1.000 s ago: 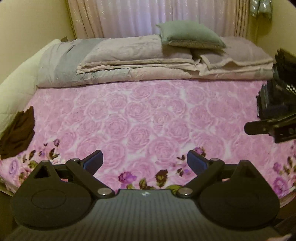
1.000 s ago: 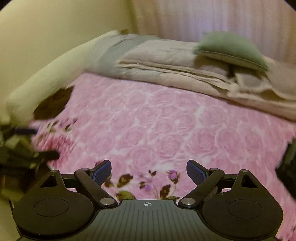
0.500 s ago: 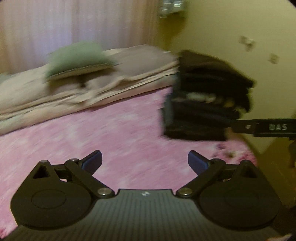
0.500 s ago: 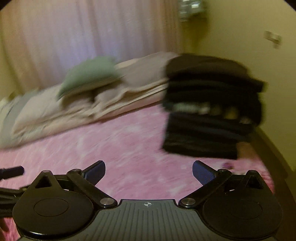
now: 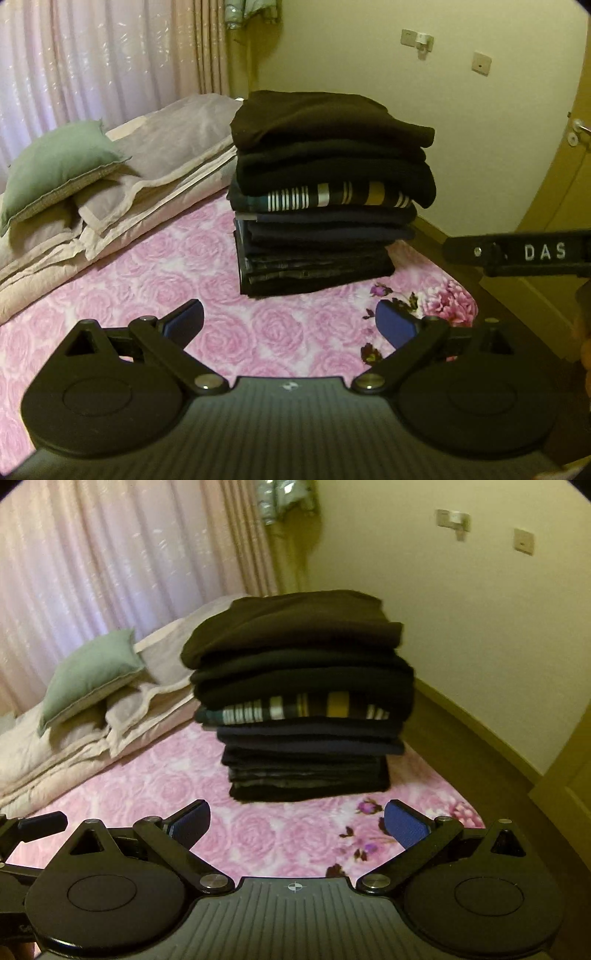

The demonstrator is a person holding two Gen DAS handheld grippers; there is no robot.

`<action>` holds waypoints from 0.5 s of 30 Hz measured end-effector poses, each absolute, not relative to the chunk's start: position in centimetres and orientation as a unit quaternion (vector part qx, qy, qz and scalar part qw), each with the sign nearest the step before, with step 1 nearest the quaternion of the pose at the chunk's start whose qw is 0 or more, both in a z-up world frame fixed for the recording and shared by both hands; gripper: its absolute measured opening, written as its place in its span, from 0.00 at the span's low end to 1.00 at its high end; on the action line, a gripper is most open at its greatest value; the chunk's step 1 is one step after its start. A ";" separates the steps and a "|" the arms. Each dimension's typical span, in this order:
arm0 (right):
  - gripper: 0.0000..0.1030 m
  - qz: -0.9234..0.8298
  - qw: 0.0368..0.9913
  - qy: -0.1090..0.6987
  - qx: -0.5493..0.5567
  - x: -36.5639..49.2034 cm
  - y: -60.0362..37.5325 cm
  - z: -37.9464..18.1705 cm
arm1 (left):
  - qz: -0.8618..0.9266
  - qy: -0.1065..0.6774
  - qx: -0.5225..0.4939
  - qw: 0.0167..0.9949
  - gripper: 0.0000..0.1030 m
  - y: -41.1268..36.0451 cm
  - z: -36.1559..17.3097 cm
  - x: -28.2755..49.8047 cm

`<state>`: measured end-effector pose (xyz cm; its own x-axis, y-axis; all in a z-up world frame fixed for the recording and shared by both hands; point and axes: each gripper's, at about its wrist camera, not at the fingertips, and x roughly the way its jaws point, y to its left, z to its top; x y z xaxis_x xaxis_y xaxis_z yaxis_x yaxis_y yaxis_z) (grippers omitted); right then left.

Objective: Fold clothes

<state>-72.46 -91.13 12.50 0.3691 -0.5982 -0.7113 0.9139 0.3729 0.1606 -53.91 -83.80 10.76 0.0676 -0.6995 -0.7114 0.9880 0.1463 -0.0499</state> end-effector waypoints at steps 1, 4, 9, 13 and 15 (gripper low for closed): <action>1.00 -0.489 0.777 0.279 0.283 -72.6 -90.8 12.5 | -0.611 0.308 0.236 0.690 0.95 -83.7 10.7 -53.8; 1.00 -0.497 0.772 0.273 0.287 -72.5 -89.9 12.4 | -0.613 0.310 0.239 0.686 0.96 -83.3 10.6 -53.5; 1.00 -0.508 0.765 0.273 0.287 -72.1 -88.3 12.4 | -0.617 0.314 0.245 0.679 0.96 -82.6 10.4 -52.9; 1.00 -0.514 0.759 0.275 0.290 -72.0 -87.4 12.2 | -0.620 0.316 0.249 0.674 0.96 -82.1 10.2 -52.5; 1.00 -0.516 0.758 0.275 0.289 -72.0 -87.1 12.3 | -0.623 0.315 0.251 0.671 0.96 -82.1 10.2 -52.6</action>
<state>-72.02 -87.14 12.28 0.3165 -0.6233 -0.7151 0.9410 0.3015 0.1538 -52.58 -82.07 10.19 0.0249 -0.6774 -0.7352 0.9935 0.0982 -0.0569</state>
